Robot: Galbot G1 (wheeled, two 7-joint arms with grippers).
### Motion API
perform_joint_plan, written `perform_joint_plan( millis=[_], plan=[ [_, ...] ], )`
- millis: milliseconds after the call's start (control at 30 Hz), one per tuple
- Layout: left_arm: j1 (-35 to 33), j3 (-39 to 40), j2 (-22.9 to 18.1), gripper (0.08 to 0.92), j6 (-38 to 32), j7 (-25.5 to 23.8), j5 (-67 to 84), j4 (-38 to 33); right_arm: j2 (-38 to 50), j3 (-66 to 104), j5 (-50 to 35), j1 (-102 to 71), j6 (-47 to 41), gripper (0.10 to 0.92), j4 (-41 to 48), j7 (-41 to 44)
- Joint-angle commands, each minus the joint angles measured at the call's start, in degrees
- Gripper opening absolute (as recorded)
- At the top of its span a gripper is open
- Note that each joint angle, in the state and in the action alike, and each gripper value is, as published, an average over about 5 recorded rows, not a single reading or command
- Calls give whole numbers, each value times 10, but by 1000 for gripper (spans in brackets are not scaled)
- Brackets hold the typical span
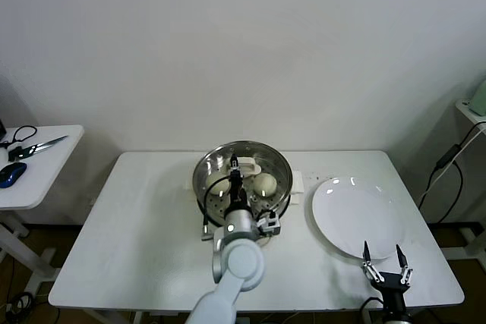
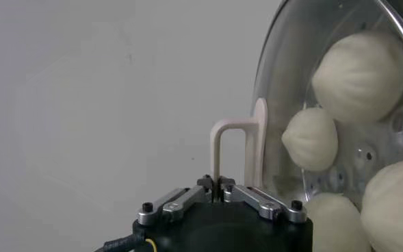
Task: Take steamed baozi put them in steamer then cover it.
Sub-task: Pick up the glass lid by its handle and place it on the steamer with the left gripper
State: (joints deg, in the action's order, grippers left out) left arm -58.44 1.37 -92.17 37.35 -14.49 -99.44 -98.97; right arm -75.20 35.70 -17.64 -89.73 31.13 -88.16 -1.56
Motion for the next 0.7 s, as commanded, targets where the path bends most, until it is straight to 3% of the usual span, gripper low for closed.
perform_joint_plan(
  millis=[33,700],
  plan=[
    [3,3,-28,138,5,10,-3,19,0,0,0,0,1,823,1,-1],
    [7,16,-28,138,17,24,21,21,-5,-3,6,-2,4,823,6,1]
  ],
)
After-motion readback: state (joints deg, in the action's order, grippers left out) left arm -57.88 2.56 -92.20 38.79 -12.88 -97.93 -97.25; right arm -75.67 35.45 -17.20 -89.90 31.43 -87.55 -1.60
